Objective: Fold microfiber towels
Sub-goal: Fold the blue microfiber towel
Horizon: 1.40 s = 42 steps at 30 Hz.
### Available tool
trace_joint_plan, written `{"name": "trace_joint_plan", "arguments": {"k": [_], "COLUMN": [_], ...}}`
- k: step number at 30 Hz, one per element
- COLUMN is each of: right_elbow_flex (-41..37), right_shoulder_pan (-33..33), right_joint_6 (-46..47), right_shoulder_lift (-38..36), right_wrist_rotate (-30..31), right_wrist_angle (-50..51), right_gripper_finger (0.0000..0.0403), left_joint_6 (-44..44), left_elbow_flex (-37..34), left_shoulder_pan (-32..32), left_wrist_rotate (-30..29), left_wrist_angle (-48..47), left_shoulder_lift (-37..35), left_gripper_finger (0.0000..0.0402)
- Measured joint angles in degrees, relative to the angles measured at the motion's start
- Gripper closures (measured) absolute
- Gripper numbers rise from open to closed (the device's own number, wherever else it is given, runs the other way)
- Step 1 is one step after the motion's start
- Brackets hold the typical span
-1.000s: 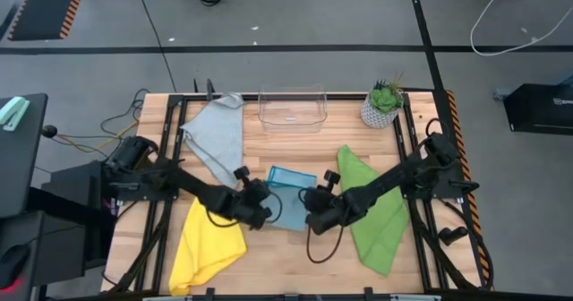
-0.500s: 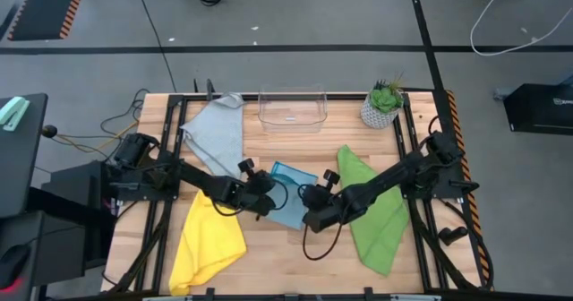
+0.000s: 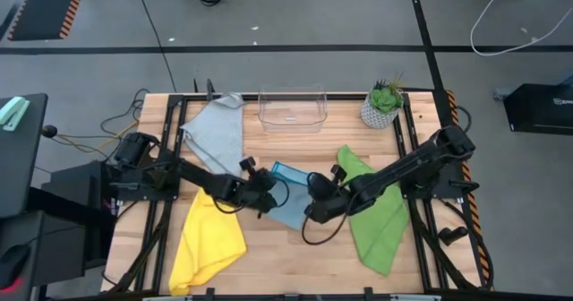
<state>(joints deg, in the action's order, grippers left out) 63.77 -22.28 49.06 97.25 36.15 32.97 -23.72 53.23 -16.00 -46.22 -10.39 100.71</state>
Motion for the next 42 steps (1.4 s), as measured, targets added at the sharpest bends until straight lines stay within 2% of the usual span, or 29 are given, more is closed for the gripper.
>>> {"name": "trace_joint_plan", "arguments": {"k": [7, 10, 14, 20, 24, 27, 31, 35, 38, 42], "right_elbow_flex": [-1.94, -2.3, -2.31, -2.3, -2.29, -2.3, -2.31, -2.3, -2.62, -9.83], "right_shoulder_pan": [3.29, 4.3, 4.71, 4.78, 5.03, 5.79, 6.99, 7.71, 7.67, 8.13], "right_joint_6": [-0.07, -0.98, -1.08, -0.98, -0.86, -1.06, -2.79, -7.26, -11.84, -12.73], "right_shoulder_lift": [1.51, 1.58, 1.58, 1.58, 1.58, 1.58, 1.58, -0.26, -2.48, -5.45], "right_wrist_rotate": [-1.57, -3.07, -4.1, -4.98, -3.83, -3.49, -2.45, -2.16, -3.35, -10.0], "right_wrist_angle": [-1.04, -1.22, -1.18, -1.25, -1.26, -1.25, -0.79, 1.67, 3.84, -4.36], "right_gripper_finger": [0.0385, 0.0385, 0.0385, 0.0374, 0.034, 0.0299, 0.0246, 0.0221, 0.0245, 0.0339], "left_joint_6": [0.44, 0.4, 0.28, 0.94, 1.0, -0.16, -1.08, 1.34, 3.1, 2.78], "left_elbow_flex": [-0.04, -0.06, -0.08, -0.1, -0.1, -0.1, -0.1, -0.73, -4.06, -9.31], "left_shoulder_pan": [1.62, 2.31, 2.72, 2.21, 1.15, 0.0, -1.78, -2.64, -2.37, -0.84], "left_wrist_rotate": [0.31, 2.77, 3.24, 3.32, 3.46, 3.47, 3.7, 9.43, 13.5, 16.86], "left_wrist_angle": [-0.05, -0.03, -0.07, -0.43, -2.52, -4.98, -6.01, -2.38, 3.42, 12.37], "left_shoulder_lift": [0.0, 0.0, 0.0, 0.0, -1.31, -3.28, -5.26, -4.86, -4.72, -5.14], "left_gripper_finger": [0.0394, 0.0388, 0.0351, 0.0273, 0.0229, 0.0218, 0.0249, 0.0321, 0.0382, 0.0389]}}
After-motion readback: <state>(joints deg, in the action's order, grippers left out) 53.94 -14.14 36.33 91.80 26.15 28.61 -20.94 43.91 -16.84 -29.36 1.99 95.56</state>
